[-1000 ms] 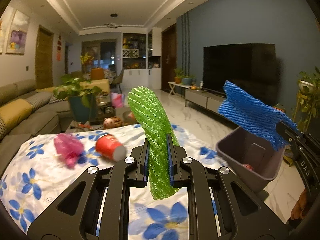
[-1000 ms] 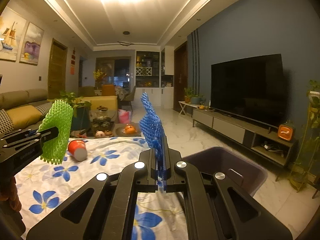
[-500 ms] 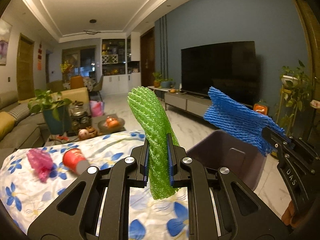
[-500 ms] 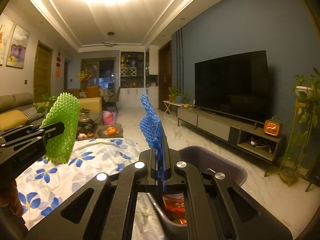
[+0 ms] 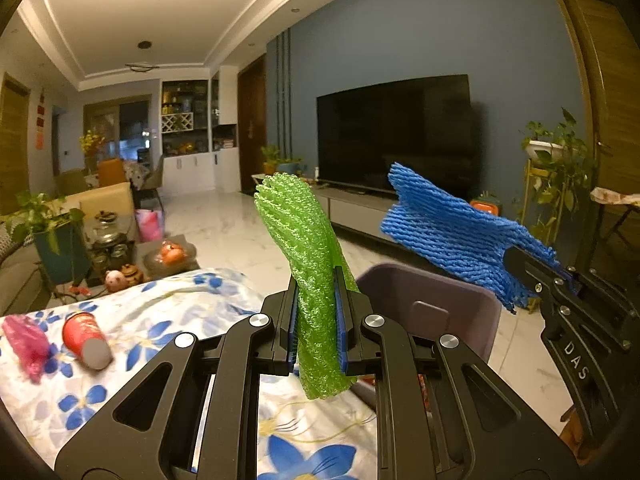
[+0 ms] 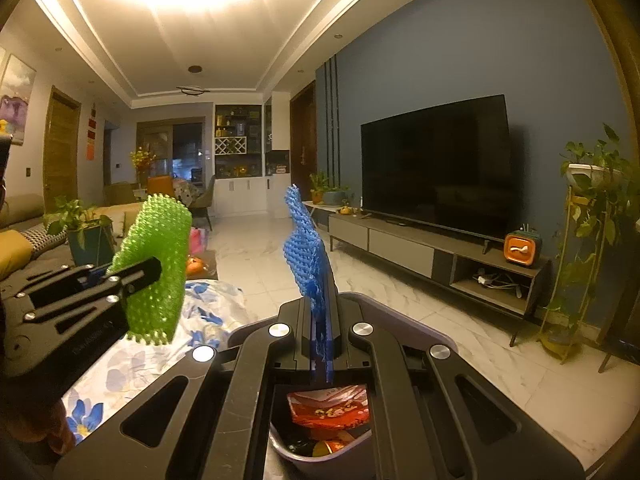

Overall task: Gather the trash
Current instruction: 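Lift both mesh sleeves and carry them over the grey bin, then open both tools to drop the mesh sleeves into the grey bin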

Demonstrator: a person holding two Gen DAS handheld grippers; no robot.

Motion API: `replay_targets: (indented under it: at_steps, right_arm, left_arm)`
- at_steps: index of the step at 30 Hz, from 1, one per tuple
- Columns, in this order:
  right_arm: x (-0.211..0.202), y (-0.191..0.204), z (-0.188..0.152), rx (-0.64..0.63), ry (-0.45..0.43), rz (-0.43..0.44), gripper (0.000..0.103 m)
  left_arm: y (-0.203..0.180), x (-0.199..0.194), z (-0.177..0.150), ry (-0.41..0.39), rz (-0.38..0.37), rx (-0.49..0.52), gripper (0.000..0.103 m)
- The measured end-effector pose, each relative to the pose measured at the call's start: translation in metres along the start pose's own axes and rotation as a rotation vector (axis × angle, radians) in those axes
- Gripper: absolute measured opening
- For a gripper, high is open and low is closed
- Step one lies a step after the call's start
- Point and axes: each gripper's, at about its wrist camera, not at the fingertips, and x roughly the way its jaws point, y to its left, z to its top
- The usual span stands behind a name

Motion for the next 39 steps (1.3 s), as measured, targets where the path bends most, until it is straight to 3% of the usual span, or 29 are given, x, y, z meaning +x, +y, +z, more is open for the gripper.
replay_targets:
  at_steps: [18, 39]
  right_arm:
    - [0.014, -0.027, -0.008, 0.028, 0.006, -0.044, 0.004]
    - [0.036, -0.037, -0.010, 0.058, 0.030, -0.018, 0.004]
  left_arm:
    - [-0.017, 0.041, -0.008, 0.014, -0.096, 0.033, 0.014]
    - [-0.017, 0.076, -0.016, 0.062, -0.181, 0.015, 0.015]
